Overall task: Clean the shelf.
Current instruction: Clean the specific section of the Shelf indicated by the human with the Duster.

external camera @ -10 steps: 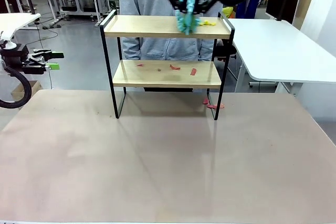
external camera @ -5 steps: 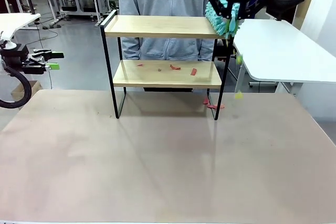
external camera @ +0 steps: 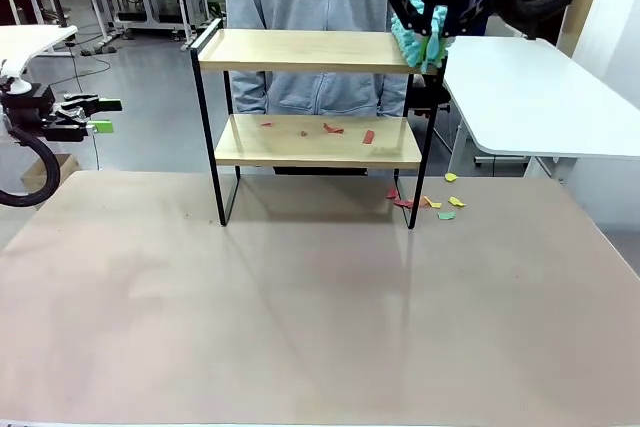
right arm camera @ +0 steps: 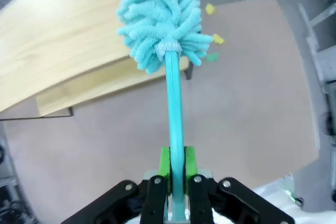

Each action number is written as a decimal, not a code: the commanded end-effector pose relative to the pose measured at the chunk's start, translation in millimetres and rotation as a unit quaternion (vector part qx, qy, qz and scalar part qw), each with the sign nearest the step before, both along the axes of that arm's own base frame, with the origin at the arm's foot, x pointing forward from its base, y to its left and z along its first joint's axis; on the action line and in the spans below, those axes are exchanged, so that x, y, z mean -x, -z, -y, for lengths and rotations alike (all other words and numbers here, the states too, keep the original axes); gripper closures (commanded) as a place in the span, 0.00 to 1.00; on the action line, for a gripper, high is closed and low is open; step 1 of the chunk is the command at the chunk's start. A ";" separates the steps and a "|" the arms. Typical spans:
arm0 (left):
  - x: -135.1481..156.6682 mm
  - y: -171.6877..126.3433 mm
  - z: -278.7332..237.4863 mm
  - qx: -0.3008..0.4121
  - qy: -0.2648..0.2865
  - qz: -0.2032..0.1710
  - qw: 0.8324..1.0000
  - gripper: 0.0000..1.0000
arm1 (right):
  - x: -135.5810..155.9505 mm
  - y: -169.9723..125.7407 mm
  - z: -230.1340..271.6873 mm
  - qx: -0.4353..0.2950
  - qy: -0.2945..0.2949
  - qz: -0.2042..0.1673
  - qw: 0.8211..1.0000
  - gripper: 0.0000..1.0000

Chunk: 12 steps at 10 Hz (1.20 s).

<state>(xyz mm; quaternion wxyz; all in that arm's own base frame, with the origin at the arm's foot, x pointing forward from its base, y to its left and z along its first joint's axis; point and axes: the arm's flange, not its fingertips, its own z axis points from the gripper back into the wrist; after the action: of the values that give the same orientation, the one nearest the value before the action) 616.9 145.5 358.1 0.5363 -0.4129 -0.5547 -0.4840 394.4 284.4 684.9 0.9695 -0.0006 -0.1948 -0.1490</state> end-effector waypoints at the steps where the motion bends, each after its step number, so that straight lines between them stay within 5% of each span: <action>1: 0.8 -2.6 0.1 -0.001 0.001 0.001 1.000 0.00 | 6.3 -19.8 14.4 -0.057 -0.045 0.035 0.997 0.87; 5: 0.8 -2.6 0.1 -0.001 0.001 0.001 1.000 0.00 | 14.4 -39.8 43.5 -0.158 -0.196 0.052 0.966 0.87; 8: 0.8 -2.6 0.1 -0.001 0.001 0.001 1.000 0.00 | 26.3 -44.4 47.2 -0.221 -0.349 0.033 0.910 0.87; 12: 0.8 -2.6 0.1 -0.001 0.001 0.001 1.000 0.00 | 45.4 -35.8 39.4 -0.225 -0.508 -0.039 0.830 0.87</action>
<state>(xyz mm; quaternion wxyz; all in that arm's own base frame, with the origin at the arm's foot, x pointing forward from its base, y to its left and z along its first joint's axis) 616.9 145.6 358.0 0.5363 -0.4129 -0.5547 -0.4839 347.9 258.2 720.9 0.8974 0.3121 -0.1072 0.2931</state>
